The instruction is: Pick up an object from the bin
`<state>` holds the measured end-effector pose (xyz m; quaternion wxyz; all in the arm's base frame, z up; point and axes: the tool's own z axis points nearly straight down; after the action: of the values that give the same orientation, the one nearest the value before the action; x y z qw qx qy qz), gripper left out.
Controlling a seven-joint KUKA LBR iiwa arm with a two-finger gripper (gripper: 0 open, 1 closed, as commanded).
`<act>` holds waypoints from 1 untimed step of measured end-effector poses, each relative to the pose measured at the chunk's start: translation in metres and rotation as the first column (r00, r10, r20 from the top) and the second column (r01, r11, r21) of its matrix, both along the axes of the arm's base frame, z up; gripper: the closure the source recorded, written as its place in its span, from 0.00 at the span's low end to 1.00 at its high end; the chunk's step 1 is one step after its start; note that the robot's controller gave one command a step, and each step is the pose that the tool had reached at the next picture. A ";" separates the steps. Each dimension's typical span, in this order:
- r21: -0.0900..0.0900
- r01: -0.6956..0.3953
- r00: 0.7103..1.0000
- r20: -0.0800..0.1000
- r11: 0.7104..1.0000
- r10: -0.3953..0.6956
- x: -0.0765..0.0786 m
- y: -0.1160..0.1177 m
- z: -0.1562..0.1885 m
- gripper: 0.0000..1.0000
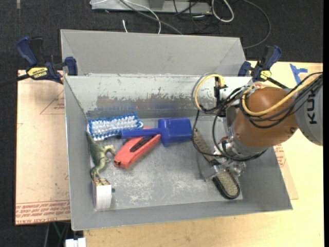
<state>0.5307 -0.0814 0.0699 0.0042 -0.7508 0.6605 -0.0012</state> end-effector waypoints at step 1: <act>0.002 0.002 1.000 -0.005 1.000 -0.002 -0.001 0.001 0.015 1.00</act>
Offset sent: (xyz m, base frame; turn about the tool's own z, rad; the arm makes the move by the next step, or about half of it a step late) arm -0.0016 0.0008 0.0647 0.0016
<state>0.5292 -0.0804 0.0850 0.0034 -0.7502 0.6613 0.0010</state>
